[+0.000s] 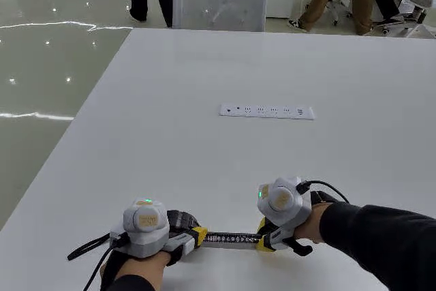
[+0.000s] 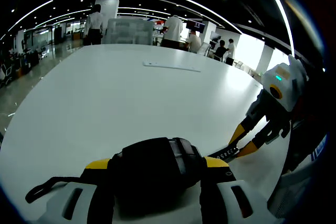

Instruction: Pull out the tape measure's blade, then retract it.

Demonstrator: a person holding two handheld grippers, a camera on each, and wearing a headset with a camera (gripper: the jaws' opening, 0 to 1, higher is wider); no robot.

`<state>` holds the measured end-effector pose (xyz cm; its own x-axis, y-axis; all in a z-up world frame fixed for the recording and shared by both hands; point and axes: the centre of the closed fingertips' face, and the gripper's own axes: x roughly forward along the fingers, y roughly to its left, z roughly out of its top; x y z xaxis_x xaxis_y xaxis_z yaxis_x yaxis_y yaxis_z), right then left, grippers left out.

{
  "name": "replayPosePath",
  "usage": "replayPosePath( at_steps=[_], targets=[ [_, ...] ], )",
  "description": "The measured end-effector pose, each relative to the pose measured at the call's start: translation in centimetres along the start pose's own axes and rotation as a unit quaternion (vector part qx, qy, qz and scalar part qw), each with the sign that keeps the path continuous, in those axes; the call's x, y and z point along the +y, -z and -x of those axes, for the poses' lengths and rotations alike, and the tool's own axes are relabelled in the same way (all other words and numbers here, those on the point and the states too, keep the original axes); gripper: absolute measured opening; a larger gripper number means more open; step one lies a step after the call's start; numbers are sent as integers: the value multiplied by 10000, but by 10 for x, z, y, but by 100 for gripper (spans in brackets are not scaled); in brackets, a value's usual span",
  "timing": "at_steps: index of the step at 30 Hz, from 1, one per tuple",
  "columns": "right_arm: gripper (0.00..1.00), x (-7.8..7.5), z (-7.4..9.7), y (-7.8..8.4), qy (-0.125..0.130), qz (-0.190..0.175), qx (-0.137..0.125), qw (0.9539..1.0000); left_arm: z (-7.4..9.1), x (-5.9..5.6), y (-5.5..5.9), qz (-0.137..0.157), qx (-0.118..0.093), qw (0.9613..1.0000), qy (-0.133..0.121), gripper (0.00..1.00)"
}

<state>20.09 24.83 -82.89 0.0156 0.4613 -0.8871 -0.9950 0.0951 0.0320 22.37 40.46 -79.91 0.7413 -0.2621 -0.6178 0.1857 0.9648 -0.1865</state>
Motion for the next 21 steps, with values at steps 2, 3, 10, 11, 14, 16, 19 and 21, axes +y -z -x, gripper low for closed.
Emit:
replayPosePath(
  at_steps=[2,3,10,11,14,16,19,21],
  targets=[
    [12,0,0,-1,1,-17,-9,10000,0,0,0,10,-5,10000,-5,62],
    [12,0,0,-1,0,-42,-13,10000,0,0,0,23,-6,10000,-5,62],
    [12,4,-7,-15,-49,-104,-167,9998,0,1,-1,83,-23,10000,9,62],
    [12,4,-9,-16,-54,-105,-169,9998,0,1,-1,88,-25,10000,9,62],
    [12,5,-10,-21,-56,-84,-189,9998,0,1,-1,86,-20,10000,14,62],
    [12,6,-11,-24,-65,-61,-201,9998,0,1,-1,88,-22,10000,17,62],
    [12,6,-13,-27,-63,-63,-218,9997,0,1,-1,102,-26,9999,20,62],
    [12,6,-14,-28,-60,-70,-232,9997,0,1,-1,101,-28,9999,23,62]
  ],
)
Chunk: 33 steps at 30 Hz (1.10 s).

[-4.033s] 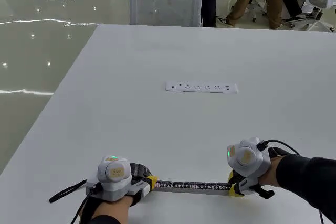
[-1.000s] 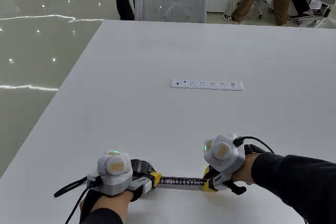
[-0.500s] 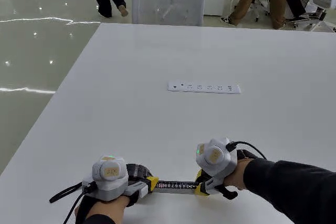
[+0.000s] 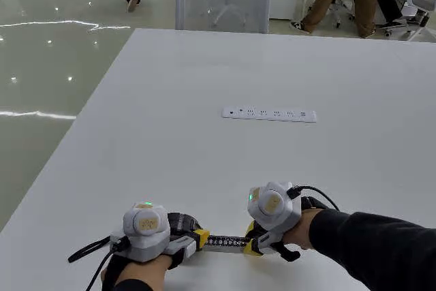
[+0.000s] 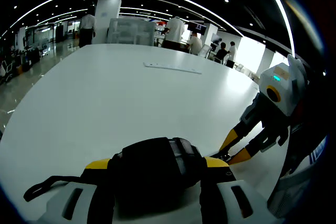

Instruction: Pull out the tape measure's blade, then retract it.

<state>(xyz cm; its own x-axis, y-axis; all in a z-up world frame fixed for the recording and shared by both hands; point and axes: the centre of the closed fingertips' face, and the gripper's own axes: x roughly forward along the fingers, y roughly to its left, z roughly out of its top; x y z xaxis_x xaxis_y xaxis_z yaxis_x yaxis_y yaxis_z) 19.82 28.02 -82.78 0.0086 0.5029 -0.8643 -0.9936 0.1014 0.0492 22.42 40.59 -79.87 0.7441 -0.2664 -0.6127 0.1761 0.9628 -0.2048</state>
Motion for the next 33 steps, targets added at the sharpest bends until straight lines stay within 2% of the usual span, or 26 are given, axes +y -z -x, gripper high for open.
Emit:
replayPosePath(
  at_steps=[10,14,17,33],
  targets=[
    [13,1,-4,-7,-1,30,-61,10000,-1,0,-1,6,-9,10000,-7,62],
    [12,1,-6,-11,3,166,-118,9998,-1,0,-1,16,-11,10000,-7,62],
    [12,1,-8,-15,-30,32,-183,9998,-1,0,-1,18,-11,10000,-4,62],
    [12,4,-16,-29,1,25,-343,9994,-1,0,-2,30,-11,10000,6,62]
  ],
)
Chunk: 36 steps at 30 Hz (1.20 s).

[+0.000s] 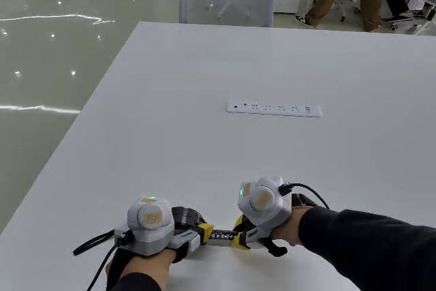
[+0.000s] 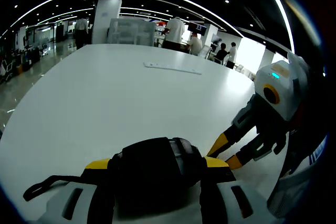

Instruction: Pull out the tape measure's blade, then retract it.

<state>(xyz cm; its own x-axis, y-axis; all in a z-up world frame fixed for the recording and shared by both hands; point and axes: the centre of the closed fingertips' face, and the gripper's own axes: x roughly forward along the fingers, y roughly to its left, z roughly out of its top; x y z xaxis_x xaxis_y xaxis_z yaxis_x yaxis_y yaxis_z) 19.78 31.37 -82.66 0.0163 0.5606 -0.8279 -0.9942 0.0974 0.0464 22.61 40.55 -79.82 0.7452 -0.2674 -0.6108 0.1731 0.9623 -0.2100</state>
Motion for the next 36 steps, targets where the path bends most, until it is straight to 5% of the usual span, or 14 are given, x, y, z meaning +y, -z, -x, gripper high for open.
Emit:
replayPosePath(
  at_steps=[36],
  targets=[
    [12,4,-21,-31,-85,62,-255,9996,0,0,1,36,17,10000,45,62]
  ],
)
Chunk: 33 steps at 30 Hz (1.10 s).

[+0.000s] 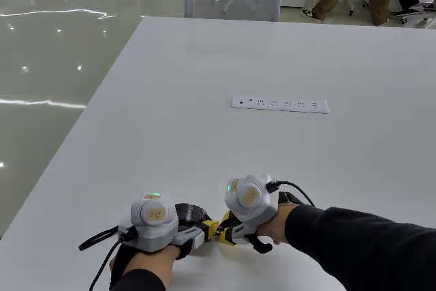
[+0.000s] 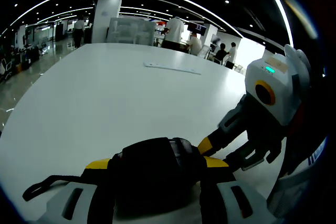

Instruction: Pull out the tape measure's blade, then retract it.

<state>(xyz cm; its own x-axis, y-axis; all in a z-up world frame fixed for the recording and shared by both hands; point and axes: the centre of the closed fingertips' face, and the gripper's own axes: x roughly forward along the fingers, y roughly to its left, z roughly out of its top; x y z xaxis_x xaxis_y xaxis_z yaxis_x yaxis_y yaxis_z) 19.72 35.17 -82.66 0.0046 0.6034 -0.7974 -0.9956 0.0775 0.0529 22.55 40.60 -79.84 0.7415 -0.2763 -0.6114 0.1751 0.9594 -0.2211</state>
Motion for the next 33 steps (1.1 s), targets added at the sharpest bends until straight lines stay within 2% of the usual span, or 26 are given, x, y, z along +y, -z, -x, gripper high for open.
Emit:
replayPosePath(
  at_steps=[9,21,33],
  targets=[
    [12,1,-4,-5,-12,3,-47,10000,1,0,0,2,0,10000,15,62],
    [14,2,-1,1,5,47,-32,10000,1,0,0,9,-4,10000,16,62],
    [12,1,-4,-4,3,-47,-77,10000,1,0,1,40,0,10000,28,62]
  ],
)
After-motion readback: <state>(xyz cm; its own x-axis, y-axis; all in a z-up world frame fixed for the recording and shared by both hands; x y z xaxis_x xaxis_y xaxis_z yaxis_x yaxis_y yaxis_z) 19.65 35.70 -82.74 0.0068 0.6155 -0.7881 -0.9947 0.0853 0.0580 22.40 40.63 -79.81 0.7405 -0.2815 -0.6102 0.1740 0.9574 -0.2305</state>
